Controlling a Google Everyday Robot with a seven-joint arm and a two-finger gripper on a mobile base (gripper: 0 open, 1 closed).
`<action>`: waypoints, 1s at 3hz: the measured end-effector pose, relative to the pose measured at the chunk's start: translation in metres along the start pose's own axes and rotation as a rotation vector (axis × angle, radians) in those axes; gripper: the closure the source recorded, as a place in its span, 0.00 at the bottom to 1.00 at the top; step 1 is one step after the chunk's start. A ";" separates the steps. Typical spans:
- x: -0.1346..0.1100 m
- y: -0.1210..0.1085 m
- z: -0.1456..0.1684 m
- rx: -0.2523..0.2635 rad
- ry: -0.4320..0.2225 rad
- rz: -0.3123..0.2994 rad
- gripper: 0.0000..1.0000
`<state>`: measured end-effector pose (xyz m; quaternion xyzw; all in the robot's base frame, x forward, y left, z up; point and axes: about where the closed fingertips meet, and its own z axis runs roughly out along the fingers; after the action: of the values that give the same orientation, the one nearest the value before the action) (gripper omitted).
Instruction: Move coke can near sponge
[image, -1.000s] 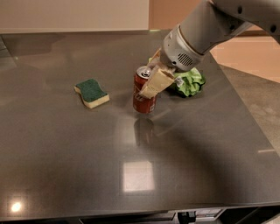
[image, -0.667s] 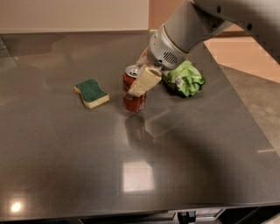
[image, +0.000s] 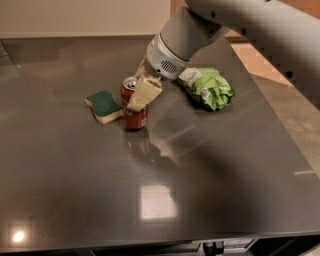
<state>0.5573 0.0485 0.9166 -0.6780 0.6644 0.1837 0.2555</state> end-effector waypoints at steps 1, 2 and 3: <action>-0.006 -0.002 0.014 -0.023 -0.005 -0.011 0.82; -0.008 -0.003 0.024 -0.040 -0.007 -0.020 0.59; -0.009 -0.003 0.025 -0.042 -0.006 -0.022 0.35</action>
Offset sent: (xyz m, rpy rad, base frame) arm 0.0096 0.0267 -0.0205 0.0040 0.0277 0.0555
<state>0.5618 0.0706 0.9020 -0.6897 0.6522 0.1970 0.2452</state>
